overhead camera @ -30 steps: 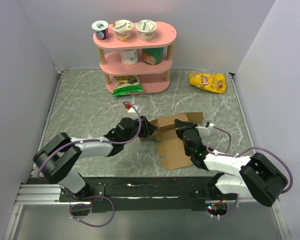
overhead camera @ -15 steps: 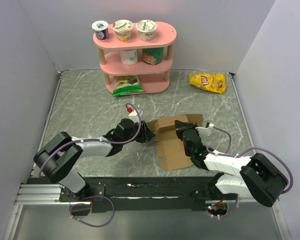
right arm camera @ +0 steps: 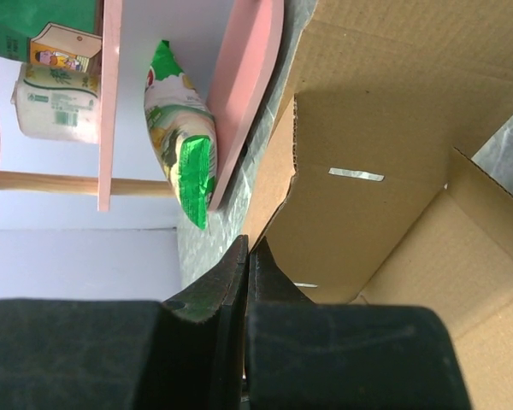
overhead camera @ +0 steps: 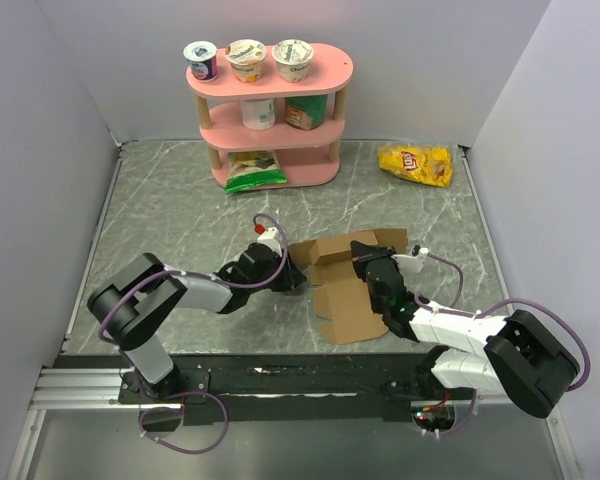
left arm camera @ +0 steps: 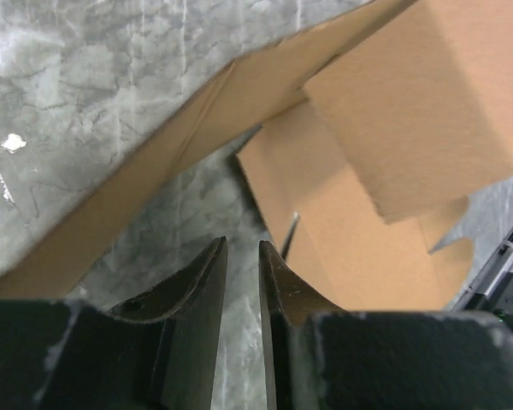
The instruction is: Fold the paper box
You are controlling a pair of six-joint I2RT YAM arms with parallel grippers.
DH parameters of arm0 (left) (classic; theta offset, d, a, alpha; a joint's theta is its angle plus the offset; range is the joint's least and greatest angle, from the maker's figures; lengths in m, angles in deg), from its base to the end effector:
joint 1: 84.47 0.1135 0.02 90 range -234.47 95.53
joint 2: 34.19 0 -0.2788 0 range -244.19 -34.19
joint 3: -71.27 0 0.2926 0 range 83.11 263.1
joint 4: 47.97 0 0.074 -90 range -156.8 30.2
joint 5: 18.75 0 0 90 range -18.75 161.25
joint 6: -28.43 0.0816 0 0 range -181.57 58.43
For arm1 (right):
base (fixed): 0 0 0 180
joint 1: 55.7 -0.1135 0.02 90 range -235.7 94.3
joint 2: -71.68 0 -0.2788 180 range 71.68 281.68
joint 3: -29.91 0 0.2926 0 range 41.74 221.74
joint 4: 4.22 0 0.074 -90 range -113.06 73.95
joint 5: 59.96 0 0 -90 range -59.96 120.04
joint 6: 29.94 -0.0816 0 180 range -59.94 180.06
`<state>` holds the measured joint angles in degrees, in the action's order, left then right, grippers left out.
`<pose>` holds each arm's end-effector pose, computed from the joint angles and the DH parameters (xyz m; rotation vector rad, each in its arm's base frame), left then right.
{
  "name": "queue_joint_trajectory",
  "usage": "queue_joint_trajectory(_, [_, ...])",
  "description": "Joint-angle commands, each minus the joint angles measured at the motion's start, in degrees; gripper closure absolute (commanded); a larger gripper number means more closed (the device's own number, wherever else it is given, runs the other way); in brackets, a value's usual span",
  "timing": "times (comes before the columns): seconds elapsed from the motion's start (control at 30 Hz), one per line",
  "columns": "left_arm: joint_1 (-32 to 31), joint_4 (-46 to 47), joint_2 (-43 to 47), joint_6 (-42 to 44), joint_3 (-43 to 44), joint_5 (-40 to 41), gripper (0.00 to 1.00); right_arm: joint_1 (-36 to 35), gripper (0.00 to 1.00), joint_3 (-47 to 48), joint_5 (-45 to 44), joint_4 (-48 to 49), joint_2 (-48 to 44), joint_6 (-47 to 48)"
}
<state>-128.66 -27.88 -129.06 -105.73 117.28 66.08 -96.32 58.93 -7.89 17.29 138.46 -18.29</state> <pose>0.2618 -0.2648 0.0962 0.0604 2.2401 -0.9963 0.2408 0.1405 0.1518 1.0324 1.5705 0.8586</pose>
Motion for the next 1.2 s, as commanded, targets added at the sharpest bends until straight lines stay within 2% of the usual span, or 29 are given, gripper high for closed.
queue_joint_trajectory(0.0, [-0.11, 4.99, -4.35, -0.66, 0.89, -1.50, 0.72, -0.34, 1.00, -0.58, -1.88, -1.35, -0.34, 1.00])
queue_joint_trajectory(0.17, [-0.11, 4.47, -8.57, -0.22, 4.32, -1.16, 0.76, -0.25, 1.00, -0.32, -1.62, -1.53, -0.07, 0.83])
queue_joint_trajectory(0.5, [-0.11, 2.36, -10.77, 3.37, 8.45, -2.30, 0.77, -0.25, 1.00, -0.23, -2.49, -3.28, -0.60, 1.18])
queue_joint_trajectory(1.0, [-1.52, -4.41, -12.53, 25.34, 15.30, -6.25, 0.76, -0.25, 1.00, -0.49, -2.32, -8.46, -1.57, 0.48])
queue_joint_trajectory(1.17, [-1.78, -4.42, -14.63, 25.97, 16.89, -7.66, 0.75, -0.25, 1.00, -0.93, -3.20, -9.43, -2.45, 0.30])
